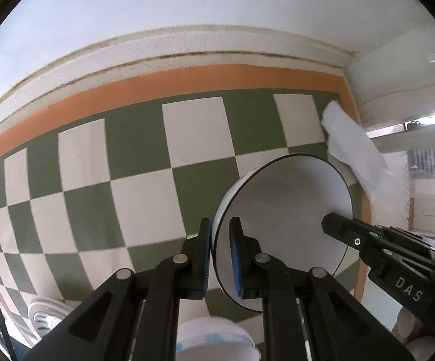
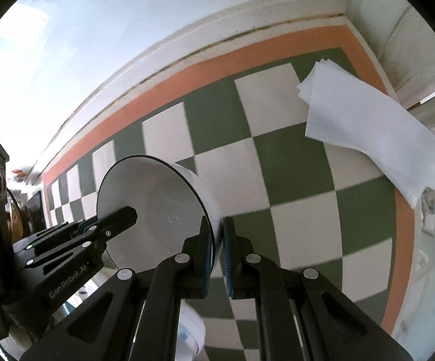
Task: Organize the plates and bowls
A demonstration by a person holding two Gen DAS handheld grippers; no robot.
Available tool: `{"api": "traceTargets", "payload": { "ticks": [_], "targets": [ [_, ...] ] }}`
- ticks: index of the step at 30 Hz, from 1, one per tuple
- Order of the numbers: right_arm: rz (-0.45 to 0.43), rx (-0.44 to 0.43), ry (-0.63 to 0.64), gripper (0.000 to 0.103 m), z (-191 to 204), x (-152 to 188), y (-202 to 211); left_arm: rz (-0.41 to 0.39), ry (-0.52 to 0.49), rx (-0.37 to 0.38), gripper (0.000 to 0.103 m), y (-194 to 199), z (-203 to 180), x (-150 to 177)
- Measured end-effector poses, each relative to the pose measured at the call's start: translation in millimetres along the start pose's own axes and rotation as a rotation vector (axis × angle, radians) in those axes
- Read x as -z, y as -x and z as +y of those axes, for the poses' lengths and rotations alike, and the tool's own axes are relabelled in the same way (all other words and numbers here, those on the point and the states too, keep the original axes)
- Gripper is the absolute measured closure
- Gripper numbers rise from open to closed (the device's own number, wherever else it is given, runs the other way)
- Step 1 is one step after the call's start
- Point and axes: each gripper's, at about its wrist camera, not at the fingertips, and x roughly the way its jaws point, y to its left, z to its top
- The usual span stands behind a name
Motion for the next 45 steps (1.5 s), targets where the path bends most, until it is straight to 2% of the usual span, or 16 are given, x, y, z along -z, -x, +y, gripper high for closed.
{"api": "traceTargets", "payload": {
  "ticks": [7, 12, 18, 24, 32, 45],
  "targets": [
    [-0.041, -0.006, 0.028, 0.094, 22, 46, 38, -0.05, -0.014, 0.013, 0.093, 40, 8, 40],
    [-0.056, -0.005, 0.048, 0.094, 38, 85, 57, -0.064, -0.02, 0.01, 0.093, 55, 16, 76],
    [-0.043, 0.003, 0.06, 0.094, 51, 134, 54, -0.05, -0.011, 0.02, 0.093, 57, 30, 115],
    [0.008, 0.004, 0.045, 0.094, 47, 169, 31, -0.007, -0.015, 0.015, 0.093, 44, 36, 143],
    [0.06, 0.016, 0.034, 0.094, 40, 187, 1, 0.051, -0.011, -0.002, 0.093, 18, 43, 159],
    [0.115, 0.032, 0.034, 0.094, 41, 182, -22, 0.08, -0.011, -0.043, 0.093, 4, 45, 161]
  ]
}}
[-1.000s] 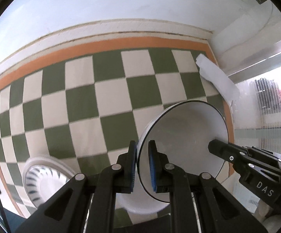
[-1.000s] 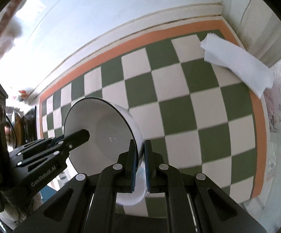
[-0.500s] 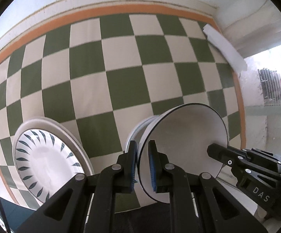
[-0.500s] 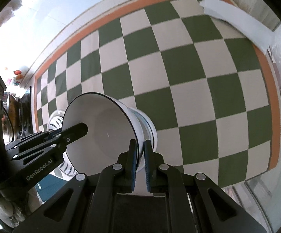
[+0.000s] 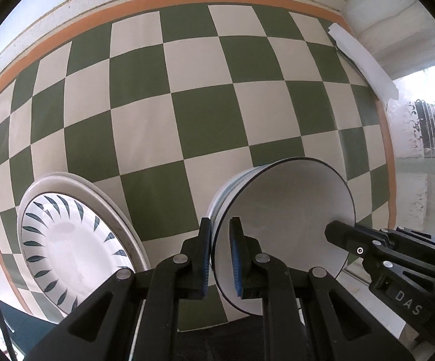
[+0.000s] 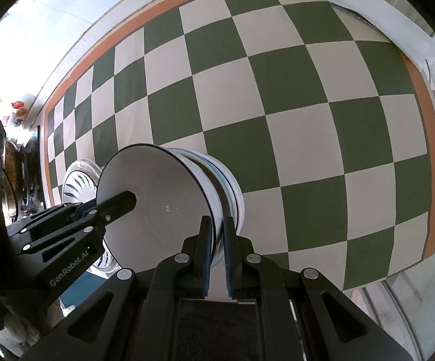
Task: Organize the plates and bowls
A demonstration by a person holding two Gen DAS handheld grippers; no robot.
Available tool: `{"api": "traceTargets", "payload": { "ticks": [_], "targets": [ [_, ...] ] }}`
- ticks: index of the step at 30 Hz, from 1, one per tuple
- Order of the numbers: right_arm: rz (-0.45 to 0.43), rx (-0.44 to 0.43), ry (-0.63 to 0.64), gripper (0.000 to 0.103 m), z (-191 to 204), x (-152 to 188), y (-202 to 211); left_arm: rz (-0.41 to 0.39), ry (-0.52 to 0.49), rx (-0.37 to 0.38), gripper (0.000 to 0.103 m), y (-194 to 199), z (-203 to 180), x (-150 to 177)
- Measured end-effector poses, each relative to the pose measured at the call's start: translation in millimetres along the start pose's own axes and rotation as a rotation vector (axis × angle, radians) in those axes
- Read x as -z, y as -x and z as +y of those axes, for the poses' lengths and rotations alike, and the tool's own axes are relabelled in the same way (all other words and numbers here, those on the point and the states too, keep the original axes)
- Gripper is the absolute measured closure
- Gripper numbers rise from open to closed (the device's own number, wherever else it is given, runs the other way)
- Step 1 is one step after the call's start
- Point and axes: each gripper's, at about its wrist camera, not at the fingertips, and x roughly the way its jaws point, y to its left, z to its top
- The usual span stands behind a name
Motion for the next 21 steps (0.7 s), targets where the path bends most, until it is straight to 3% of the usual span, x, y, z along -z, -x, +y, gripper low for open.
{"api": "traceTargets", "payload": {
  "ticks": [9, 21],
  "targets": [
    [0.025, 0.016, 0.0, 0.094, -1.4, -1.1, -5.3, -0.006, -0.013, -0.034, 0.093, -1.0, -5.9, 0.3],
    [0.017, -0.008, -0.006, 0.091, -4.8, 0.8, 1.7, -0.01, 0.005, -0.022, 0.092, 5.3, -3.5, 4.2]
  ]
}}
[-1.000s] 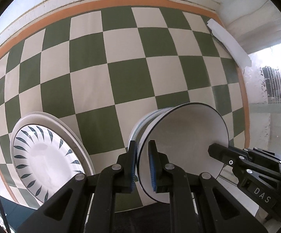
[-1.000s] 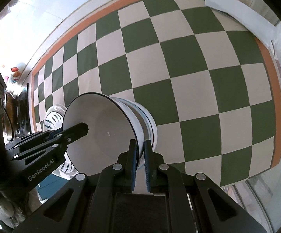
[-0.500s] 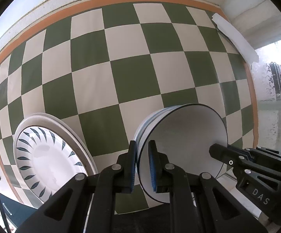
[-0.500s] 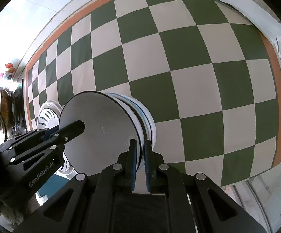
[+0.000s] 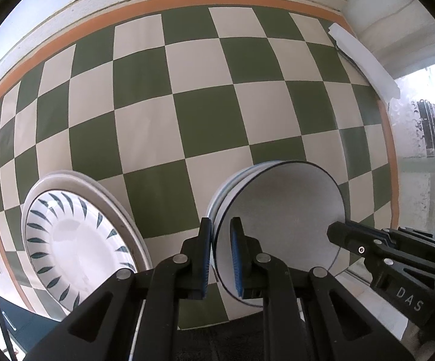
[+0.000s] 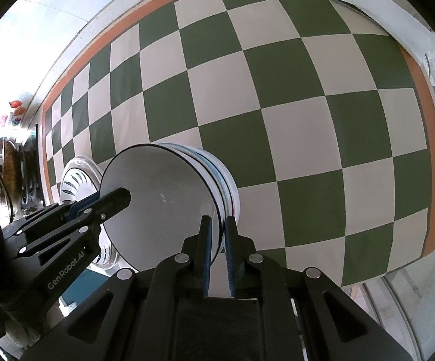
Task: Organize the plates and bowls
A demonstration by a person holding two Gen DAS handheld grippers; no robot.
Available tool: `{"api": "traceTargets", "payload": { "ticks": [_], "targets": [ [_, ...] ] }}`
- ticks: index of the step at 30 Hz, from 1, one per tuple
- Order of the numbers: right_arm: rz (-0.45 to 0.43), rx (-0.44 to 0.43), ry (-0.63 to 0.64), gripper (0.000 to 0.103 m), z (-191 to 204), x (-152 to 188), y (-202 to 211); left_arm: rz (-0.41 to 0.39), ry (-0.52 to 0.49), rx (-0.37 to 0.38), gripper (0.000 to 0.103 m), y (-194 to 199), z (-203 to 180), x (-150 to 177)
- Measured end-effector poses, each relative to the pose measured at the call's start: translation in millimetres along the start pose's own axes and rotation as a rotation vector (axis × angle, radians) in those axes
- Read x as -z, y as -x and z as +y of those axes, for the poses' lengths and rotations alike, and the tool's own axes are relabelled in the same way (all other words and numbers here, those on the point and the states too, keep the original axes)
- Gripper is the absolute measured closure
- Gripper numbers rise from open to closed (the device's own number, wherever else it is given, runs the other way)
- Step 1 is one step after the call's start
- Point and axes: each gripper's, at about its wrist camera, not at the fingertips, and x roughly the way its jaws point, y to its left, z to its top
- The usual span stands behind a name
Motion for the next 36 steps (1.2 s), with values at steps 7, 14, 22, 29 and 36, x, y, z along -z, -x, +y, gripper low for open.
{"api": "traceTargets", "payload": {
  "ticks": [7, 14, 22, 29, 36],
  "targets": [
    [-0.067, 0.038, 0.06, 0.09, 13, 20, 28, -0.077, -0.022, -0.021, 0.085, 35, 1, 19],
    [-0.142, 0.066, 0.124, 0.065, 34, 58, 65, -0.169, -0.045, -0.001, 0.061, 83, 4, 46],
    [-0.219, 0.054, 0.162, 0.029, 50, 100, 103, -0.253, -0.066, -0.009, 0.024, 124, 6, 75],
    [-0.285, 0.087, 0.165, 0.018, 57, 126, 130, -0.293, -0.051, 0.029, 0.016, 147, 11, 98],
    [-0.326, 0.094, 0.167, 0.017, 62, 146, 151, -0.32, -0.049, 0.063, 0.015, 169, 10, 117]
  ]
}}
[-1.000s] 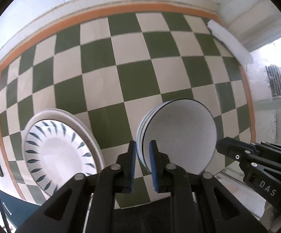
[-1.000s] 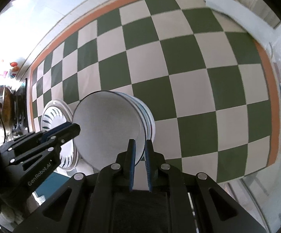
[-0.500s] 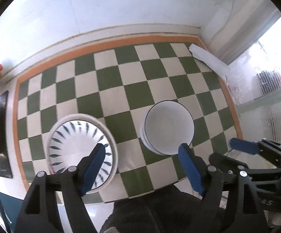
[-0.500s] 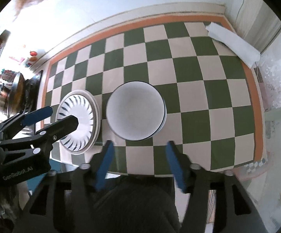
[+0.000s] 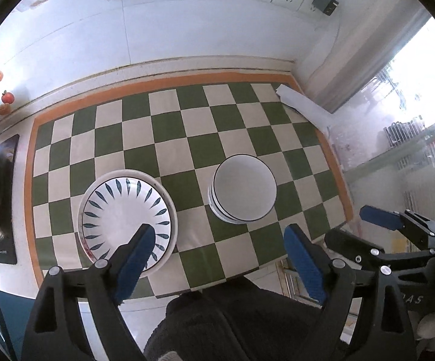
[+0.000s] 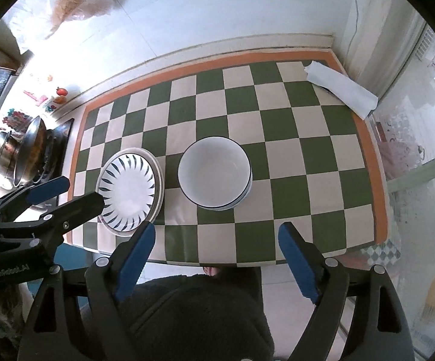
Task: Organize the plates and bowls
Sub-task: 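Lower the nested bowls onto the table and open both grippers, then grasp the bowl stack rim with both grippers and lift it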
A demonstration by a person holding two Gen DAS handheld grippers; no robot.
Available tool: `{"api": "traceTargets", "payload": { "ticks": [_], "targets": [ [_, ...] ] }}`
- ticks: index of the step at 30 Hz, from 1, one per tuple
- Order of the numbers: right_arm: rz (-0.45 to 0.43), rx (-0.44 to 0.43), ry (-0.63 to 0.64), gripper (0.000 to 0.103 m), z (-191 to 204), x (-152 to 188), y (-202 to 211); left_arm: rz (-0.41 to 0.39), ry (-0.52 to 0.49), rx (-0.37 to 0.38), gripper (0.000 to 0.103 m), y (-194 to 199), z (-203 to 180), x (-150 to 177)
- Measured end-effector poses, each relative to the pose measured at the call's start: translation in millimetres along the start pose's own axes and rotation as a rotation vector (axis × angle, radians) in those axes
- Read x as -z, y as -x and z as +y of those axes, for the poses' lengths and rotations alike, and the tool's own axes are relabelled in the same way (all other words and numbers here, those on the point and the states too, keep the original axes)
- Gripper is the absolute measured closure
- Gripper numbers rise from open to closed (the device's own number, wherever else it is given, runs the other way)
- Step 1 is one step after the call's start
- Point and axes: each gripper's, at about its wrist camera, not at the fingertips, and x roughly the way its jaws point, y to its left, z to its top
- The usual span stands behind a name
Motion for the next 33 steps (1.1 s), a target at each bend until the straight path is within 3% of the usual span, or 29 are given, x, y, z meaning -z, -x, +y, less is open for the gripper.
{"api": "traceTargets", "payload": {
  "ticks": [12, 26, 29, 33],
  "targets": [
    [-0.015, -0.015, -0.025, 0.016, -2, 8, 15, -0.015, 0.019, 0.007, 0.015, 16, -1, 8],
    [0.051, -0.019, -0.061, 0.013, -17, -2, -14, 0.053, 0.061, 0.017, 0.015, -17, 6, -1],
    [0.023, -0.043, -0.093, 0.009, -27, -9, -27, 0.051, 0.048, 0.02, 0.001, -32, 9, -9],
    [0.027, -0.1, -0.15, 0.007, -46, -20, -59, 0.07, 0.078, 0.019, 0.001, -64, 21, -24]
  ]
}}
